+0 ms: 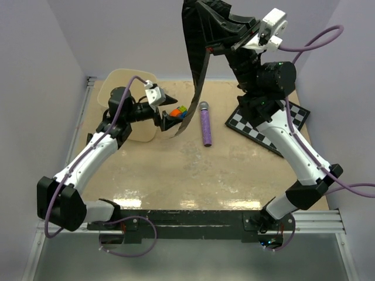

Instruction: Put the trash bags into the trash bin

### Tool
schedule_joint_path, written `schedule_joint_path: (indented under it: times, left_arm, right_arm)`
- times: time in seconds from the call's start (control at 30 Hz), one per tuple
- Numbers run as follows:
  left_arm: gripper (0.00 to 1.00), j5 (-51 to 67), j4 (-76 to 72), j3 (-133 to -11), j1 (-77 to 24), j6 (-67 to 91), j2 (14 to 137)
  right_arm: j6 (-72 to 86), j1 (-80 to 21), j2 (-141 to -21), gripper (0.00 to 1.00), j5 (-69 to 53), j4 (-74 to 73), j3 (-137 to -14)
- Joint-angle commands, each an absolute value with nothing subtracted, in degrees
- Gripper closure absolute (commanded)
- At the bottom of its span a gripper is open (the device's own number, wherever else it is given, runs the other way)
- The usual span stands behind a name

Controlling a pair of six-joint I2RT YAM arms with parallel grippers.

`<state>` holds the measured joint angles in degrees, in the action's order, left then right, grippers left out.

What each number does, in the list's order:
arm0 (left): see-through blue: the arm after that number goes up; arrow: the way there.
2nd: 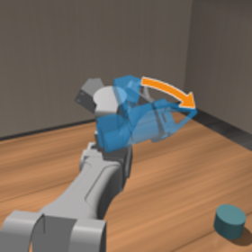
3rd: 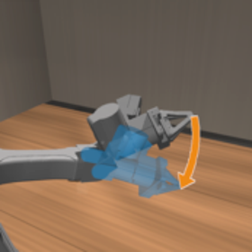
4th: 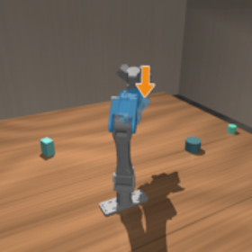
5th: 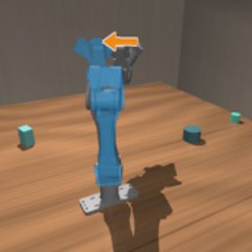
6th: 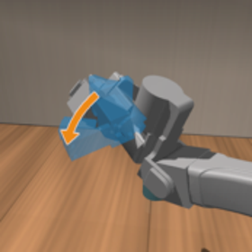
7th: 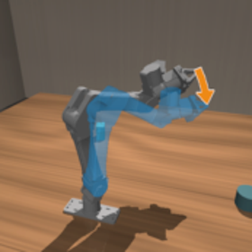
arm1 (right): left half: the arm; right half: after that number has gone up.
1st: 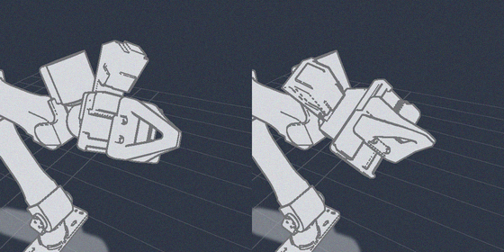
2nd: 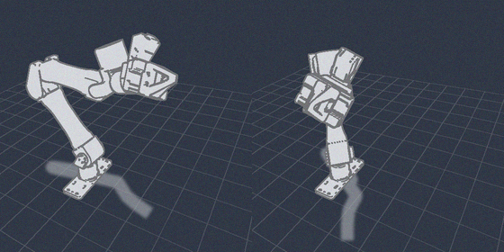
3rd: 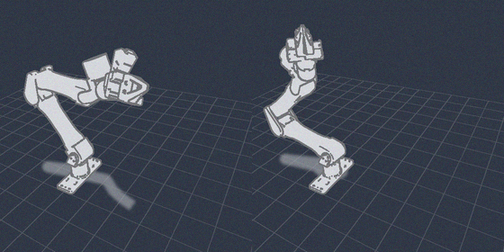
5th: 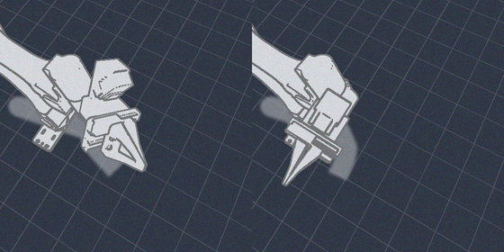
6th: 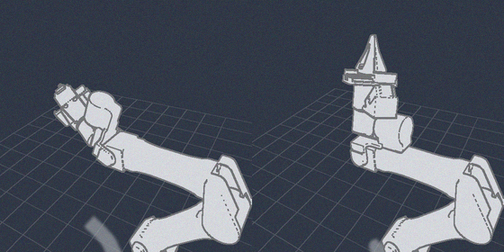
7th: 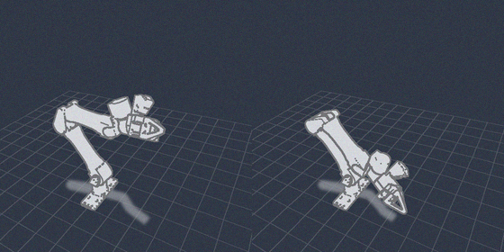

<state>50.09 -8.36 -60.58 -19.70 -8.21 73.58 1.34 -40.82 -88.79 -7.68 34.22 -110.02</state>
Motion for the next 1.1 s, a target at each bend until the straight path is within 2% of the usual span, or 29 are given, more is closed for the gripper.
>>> schedule_joint_path:
  times: [0.0, 0.13, 0.23, 0.33, 0.47, 0.5, 0.73, 0.93, 1.07]
  left_arm:
    - [0.19, 55.0, -14.4, -66.6, -21.6, -6.4, 77.6]
    - [0.20, 57.9, -12.2, -69.0, -23.6, -8.1, 79.2]
    - [0.23, 59.6, -4.9, -72.2, -25.2, -11.8, 80.2]
    - [0.26, 50.0, -1.7, -72.1, -25.2, -13.0, 77.8]
    - [0.23, 33.0, -1.4, -65.8, -23.9, -17.7, 68.8]
    - [0.22, 32.1, -0.4, -64.4, -23.0, -18.0, 66.7]
    - [0.23, 38.5, 13.4, -61.2, -21.6, -23.1, 56.6]
    - [0.24, 41.2, 19.0, -60.2, -21.7, -22.7, 53.3]
    - [0.25, 45.3, 22.0, -60.9, -21.7, -23.5, 52.7]
  right_arm:
    - [3.8, -40.9, -85.8, 1.00, -13.6, 34.5, -111.7]
    - [4.0, -40.9, -85.3, 1.00, -14.9, 34.1, -111.1]
    - [2.2, -40.9, -85.1, 1.00, -15.6, 34.0, -110.8]
    - [-1.7, -40.9, -84.7, 1.00, -11.7, 33.4, -110.0]
    - [-4.3, -40.9, -83.6, 1.00, -4.1, 34.5, -106.7]
    - [-4.8, -40.9, -83.4, 1.00, -4.0, 34.5, -106.0]
    - [-6.1, -40.9, -84.2, 1.00, -0.4, 35.9, -103.6]
    - [-4.5, -40.9, -87.3, 1.00, 4.7, 37.0, -105.6]
    - [-3.9, -40.8, -89.1, 1.00, 3.2, 37.4, -107.5]
